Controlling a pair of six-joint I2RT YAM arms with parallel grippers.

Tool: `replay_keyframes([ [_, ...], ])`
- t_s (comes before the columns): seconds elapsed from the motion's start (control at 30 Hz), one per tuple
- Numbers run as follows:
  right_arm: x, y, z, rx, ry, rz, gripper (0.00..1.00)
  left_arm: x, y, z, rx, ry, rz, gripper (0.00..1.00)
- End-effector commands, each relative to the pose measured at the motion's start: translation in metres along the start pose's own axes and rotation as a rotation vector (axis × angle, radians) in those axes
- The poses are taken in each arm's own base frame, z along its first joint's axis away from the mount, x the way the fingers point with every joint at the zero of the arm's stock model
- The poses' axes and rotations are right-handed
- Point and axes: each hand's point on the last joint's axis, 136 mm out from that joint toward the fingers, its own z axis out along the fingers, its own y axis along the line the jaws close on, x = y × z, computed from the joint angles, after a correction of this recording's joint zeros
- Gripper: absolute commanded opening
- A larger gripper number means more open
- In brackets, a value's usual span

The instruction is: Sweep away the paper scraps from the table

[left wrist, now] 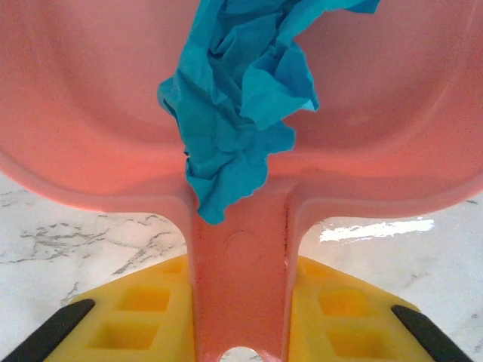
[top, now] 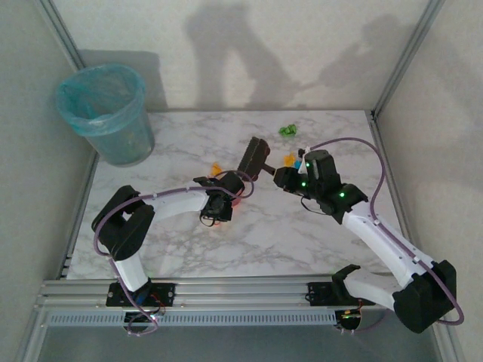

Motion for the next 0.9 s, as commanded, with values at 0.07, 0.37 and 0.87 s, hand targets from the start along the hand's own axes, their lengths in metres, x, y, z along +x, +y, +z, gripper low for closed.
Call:
replay_keyframes([
  [0.07,-0.03,-0.005,0.017,0.105,-0.074,0.001,0.0,0.016,0.021,0.006,-0.077,0.065,-0.002,0.0],
  [0.37,-0.029,-0.001,0.058,0.117,0.014,-0.007,0.0,0.014,0.019,0.003,-0.078,0.078,0.006,0.0],
  [0.87,0.007,0.013,0.058,0.01,0.133,-0.053,0.0,0.008,0.017,0.007,-0.094,0.077,0.006,0.0],
])
